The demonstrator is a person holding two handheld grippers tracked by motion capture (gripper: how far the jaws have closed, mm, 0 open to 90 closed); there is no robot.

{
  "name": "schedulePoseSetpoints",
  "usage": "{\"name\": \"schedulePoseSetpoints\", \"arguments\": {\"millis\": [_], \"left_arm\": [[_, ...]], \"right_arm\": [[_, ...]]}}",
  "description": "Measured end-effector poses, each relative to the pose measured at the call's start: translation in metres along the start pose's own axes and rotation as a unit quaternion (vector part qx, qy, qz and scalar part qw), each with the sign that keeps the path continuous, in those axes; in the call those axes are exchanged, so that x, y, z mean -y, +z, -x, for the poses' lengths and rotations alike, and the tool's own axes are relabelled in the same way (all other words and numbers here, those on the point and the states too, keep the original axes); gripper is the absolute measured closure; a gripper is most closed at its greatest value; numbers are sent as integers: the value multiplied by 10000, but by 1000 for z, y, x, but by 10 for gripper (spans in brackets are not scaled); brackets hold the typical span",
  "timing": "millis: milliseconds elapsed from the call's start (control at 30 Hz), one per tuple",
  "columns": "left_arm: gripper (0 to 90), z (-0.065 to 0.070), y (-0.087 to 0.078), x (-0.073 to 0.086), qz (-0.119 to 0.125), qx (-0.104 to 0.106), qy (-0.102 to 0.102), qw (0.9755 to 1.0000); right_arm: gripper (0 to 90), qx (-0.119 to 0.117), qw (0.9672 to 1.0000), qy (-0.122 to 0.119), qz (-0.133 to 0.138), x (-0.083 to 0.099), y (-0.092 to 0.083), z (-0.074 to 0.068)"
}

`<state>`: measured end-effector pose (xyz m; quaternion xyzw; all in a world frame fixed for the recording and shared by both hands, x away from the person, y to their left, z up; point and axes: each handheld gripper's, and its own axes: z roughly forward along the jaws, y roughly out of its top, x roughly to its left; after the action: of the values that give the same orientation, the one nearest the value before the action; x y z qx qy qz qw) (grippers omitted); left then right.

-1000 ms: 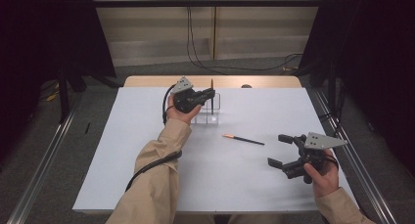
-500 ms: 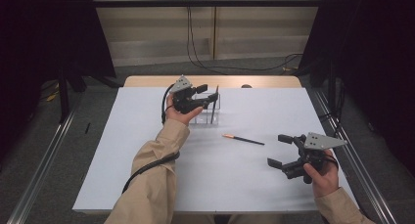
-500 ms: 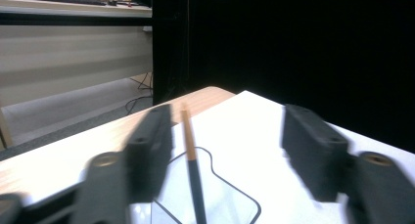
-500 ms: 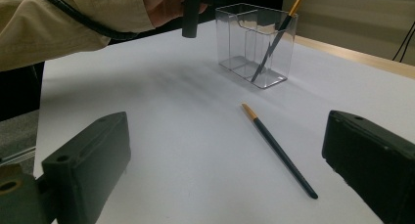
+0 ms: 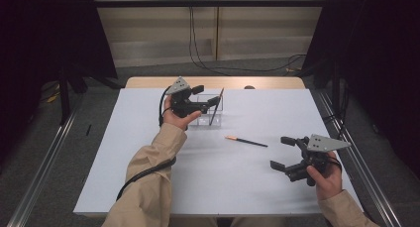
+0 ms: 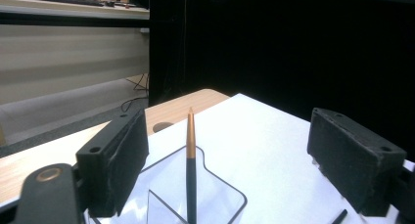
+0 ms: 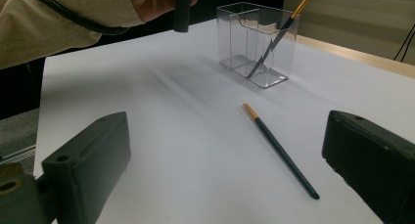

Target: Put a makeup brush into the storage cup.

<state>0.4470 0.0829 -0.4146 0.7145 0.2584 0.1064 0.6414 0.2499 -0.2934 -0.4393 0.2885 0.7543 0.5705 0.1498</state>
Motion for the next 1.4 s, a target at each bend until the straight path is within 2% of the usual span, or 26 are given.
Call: {"name": "schedulePoseSetpoints", "arguments": {"millis": [67, 200, 433, 600, 900, 1133, 1267, 1400], "left_arm": [[130, 0, -3, 0, -14, 30, -57, 10000], [122, 1, -8, 2, -51, 65, 3, 10000], [107, 5, -17, -1, 55, 101, -27, 9999], [89, 8, -27, -1, 7, 112, 72, 9999], [52, 10, -42, 4, 60, 163, 20, 9998], [33, 11, -55, 7, -8, 82, 123, 9999], [13, 11, -64, 7, -35, 101, 275, 9996], [12, 9, -73, 9, -12, 86, 223, 9997]], "right_arm": [[36, -2, 10000, -10, -6, 0, 1, 0], [36, -10, 10000, -13, -32, 0, 2, 0], [36, -6, 10000, -34, -15, -1, 3, 0], [36, -38, 10000, -28, -13, -1, 4, -1], [36, -52, 10000, -38, 1, -1, 4, -2], [36, -48, 10000, -33, -8, -1, 4, -2], [36, -55, 10000, -41, 6, -1, 3, -2], [36, -50, 10000, -43, 1, -1, 4, -1]]}}
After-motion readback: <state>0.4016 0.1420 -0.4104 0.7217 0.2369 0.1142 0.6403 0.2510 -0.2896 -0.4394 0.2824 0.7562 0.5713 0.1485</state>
